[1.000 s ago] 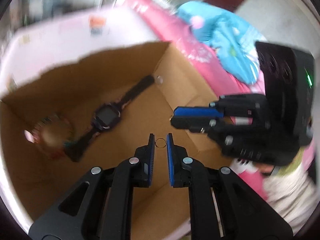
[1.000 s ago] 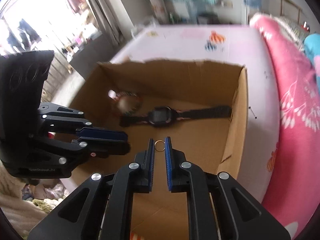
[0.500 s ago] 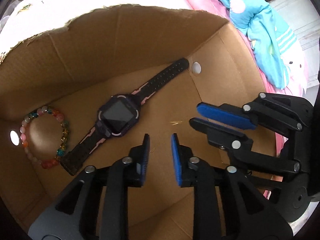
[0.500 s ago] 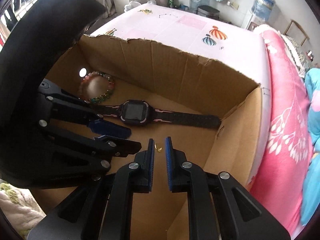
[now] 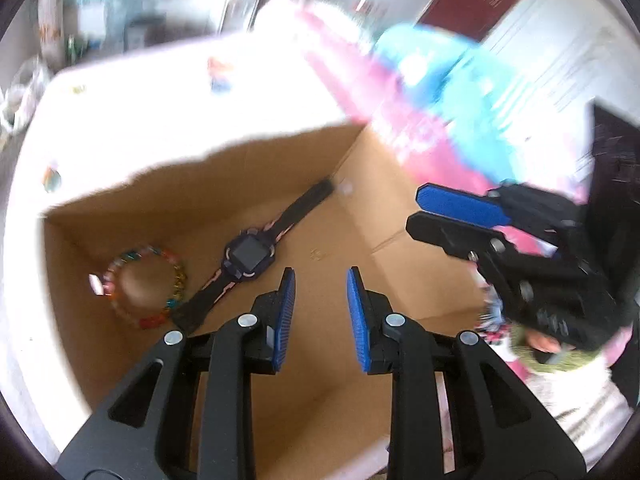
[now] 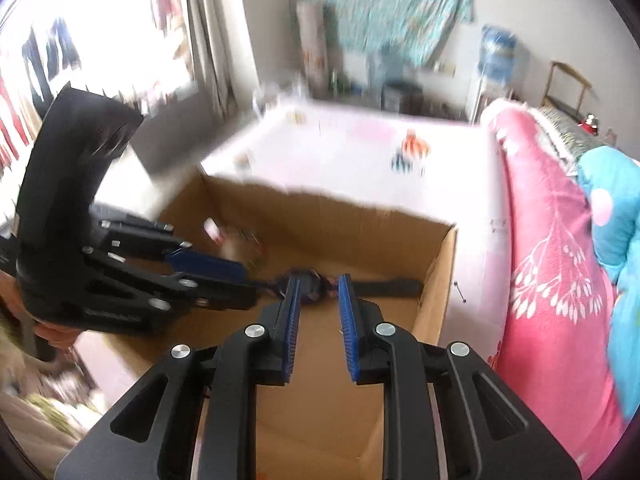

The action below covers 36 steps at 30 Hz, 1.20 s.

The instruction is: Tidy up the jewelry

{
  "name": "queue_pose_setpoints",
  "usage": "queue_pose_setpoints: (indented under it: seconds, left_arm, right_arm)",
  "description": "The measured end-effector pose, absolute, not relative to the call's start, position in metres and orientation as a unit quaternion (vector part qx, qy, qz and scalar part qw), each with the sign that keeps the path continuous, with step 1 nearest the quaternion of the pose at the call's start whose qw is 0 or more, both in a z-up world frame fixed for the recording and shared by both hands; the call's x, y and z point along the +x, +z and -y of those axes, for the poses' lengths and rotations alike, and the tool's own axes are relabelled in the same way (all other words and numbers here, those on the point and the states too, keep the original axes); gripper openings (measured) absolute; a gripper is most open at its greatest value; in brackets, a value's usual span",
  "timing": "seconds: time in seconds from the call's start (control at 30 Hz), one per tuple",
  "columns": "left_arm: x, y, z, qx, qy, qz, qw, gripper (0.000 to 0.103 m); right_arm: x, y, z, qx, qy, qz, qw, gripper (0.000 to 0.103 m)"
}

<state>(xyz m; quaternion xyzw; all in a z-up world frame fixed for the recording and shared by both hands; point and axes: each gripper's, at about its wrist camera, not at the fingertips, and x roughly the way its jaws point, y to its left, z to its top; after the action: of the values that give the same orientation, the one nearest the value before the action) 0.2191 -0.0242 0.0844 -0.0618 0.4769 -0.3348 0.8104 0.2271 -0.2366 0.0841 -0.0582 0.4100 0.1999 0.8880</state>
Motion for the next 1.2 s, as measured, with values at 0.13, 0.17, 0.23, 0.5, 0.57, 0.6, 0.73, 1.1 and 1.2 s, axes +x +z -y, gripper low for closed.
queue_pose_setpoints:
  seconds: [0.13, 0.17, 0.23, 0.5, 0.57, 0.6, 0.73, 1.1, 1.2]
  left_arm:
    - [0.158, 0.121, -0.012, -0.058, -0.346, -0.385, 0.854, 0.053]
    - [0.138, 0.125, -0.02, -0.043, -0.34, -0.365, 0.866, 0.059]
    - [0.107, 0.123, -0.03, -0.017, -0.33, -0.344, 0.879, 0.069]
    - [0.039, 0.053, -0.047, -0.039, -0.3, -0.381, 0.874, 0.074]
    - [0.036, 0.031, -0.042, -0.047, -0.288, -0.392, 0.873, 0.074]
    - [0.035, 0.018, -0.038, -0.046, -0.278, -0.397, 0.873, 0.074]
    - [0.029, -0.013, -0.025, -0.013, -0.257, -0.414, 0.873, 0.065]
    - [0.026, -0.038, -0.012, 0.04, -0.251, -0.417, 0.872, 0.033]
    - [0.026, -0.041, -0.012, 0.046, -0.256, -0.417, 0.871, 0.03]
  right_arm:
    - [0.171, 0.111, 0.254, 0.028, 0.22, -0.342, 0.913, 0.032]
    - [0.156, 0.112, 0.256, 0.044, 0.225, -0.33, 0.916, 0.032]
    - [0.124, 0.105, 0.256, 0.072, 0.234, -0.316, 0.917, 0.033]
    - [0.064, 0.02, 0.233, 0.125, 0.229, -0.386, 0.885, 0.032]
    - [0.061, -0.003, 0.226, 0.122, 0.208, -0.417, 0.876, 0.033]
    - [0.059, -0.012, 0.222, 0.12, 0.2, -0.433, 0.871, 0.033]
    - [0.063, -0.035, 0.209, 0.103, 0.184, -0.475, 0.854, 0.032]
    - [0.062, -0.048, 0.196, 0.055, 0.148, -0.494, 0.855, 0.032]
    - [0.065, -0.05, 0.19, 0.048, 0.144, -0.495, 0.855, 0.032]
